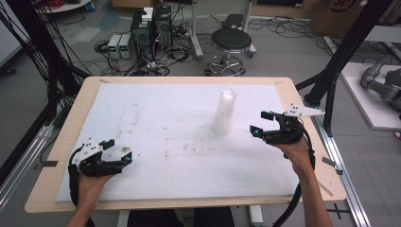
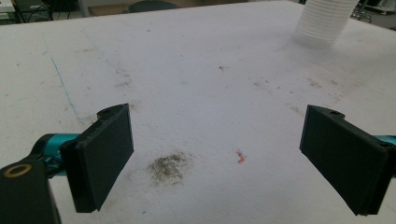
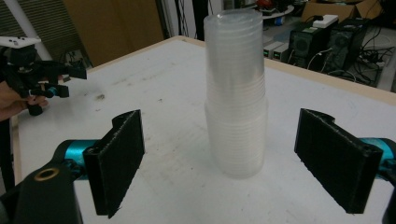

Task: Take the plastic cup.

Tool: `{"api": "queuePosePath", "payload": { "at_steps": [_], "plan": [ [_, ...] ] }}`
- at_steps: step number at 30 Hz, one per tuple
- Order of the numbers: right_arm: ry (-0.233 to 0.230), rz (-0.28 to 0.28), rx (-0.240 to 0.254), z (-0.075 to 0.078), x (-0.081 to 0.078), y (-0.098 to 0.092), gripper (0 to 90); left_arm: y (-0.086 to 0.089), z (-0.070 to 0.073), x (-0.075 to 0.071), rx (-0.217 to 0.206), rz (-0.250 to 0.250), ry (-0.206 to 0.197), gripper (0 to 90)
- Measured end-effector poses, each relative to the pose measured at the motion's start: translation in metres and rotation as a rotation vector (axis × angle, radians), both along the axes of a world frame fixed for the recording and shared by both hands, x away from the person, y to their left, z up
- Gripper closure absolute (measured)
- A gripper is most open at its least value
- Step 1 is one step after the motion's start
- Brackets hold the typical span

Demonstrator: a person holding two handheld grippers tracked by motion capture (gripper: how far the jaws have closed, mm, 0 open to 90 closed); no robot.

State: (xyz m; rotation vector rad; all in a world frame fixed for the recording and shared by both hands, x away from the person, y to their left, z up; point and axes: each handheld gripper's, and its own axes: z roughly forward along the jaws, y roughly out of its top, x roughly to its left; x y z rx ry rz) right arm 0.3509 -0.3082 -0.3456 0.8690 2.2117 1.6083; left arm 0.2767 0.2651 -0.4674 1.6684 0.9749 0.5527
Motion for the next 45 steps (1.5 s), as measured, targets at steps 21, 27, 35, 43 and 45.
{"api": "queuePosePath", "payload": {
  "at_steps": [21, 27, 35, 43, 45],
  "plan": [
    [-0.053, 0.16, -0.053, 0.038, 0.063, 0.023, 15.6, -0.001, 0.0, 0.001, 0.007, 0.001, 0.007, 9.6],
    [-0.046, 0.199, -0.061, 0.038, 0.081, 0.028, 15.6, -0.001, 0.0, 0.0, 0.009, 0.0, -0.005, 9.6],
    [-0.036, 0.223, -0.076, 0.027, 0.094, 0.041, 15.6, -0.001, 0.0, 0.0, 0.007, -0.001, -0.003, 9.6],
    [-0.016, 0.221, -0.074, 0.013, 0.101, 0.051, 15.6, -0.001, 0.0, -0.001, 0.013, -0.008, -0.007, 9.6],
    [-0.016, 0.223, -0.071, 0.012, 0.102, 0.052, 15.6, -0.001, 0.0, -0.001, 0.014, -0.008, -0.006, 9.6]
  ]
}}
